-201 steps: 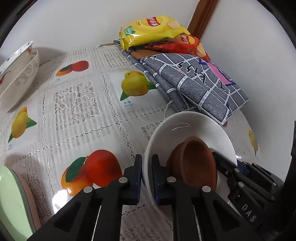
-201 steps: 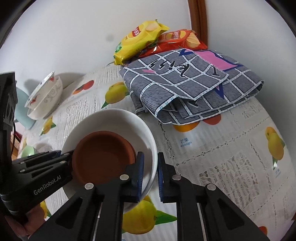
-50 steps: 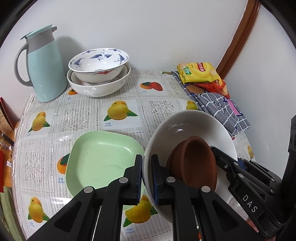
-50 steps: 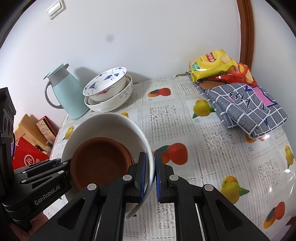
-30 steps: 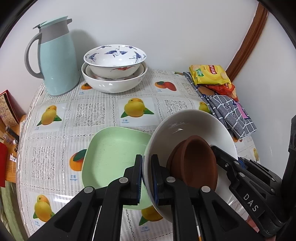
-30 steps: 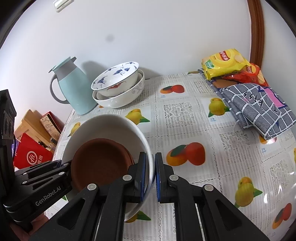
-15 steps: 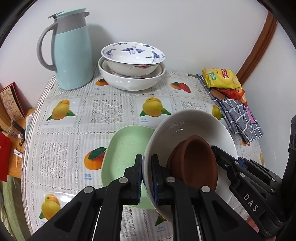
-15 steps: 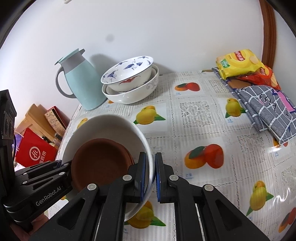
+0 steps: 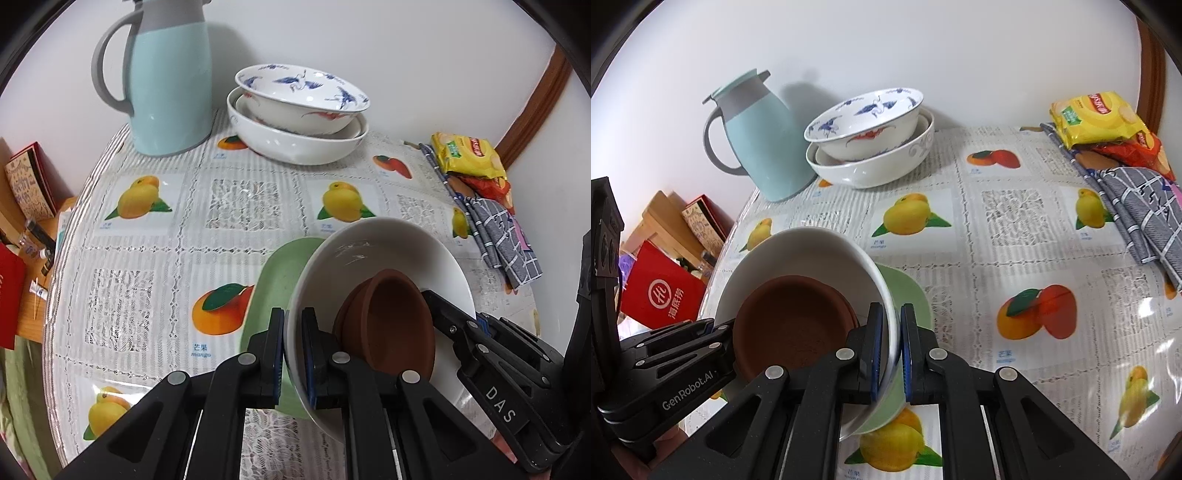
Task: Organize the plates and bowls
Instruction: 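Lower the white bowl with both grippers onto the green plate stack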
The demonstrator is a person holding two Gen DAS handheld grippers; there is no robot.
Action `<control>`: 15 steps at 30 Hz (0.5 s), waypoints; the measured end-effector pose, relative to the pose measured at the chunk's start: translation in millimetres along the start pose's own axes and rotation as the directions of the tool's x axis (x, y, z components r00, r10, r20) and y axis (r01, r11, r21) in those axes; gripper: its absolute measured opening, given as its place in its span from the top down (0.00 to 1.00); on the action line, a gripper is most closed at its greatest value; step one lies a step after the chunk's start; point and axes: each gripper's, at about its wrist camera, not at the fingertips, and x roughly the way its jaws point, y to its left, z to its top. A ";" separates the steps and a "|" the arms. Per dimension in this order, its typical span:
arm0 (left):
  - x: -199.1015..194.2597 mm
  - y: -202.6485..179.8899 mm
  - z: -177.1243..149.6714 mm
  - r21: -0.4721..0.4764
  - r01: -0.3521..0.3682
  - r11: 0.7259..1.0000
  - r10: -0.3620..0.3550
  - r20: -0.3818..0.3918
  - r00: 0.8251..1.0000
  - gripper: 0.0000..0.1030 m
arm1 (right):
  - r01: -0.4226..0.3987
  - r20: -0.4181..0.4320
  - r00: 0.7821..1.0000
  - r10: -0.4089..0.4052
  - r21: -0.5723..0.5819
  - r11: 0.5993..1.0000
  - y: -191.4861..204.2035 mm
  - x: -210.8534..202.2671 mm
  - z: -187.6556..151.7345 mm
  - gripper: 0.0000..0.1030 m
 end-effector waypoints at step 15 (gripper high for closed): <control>34.3 17.2 2.7 -0.034 0.011 0.999 -0.013 -0.053 0.998 0.90 | 0.011 -0.066 0.998 -0.012 -0.012 1.000 1.7 39.4 -0.2 0.91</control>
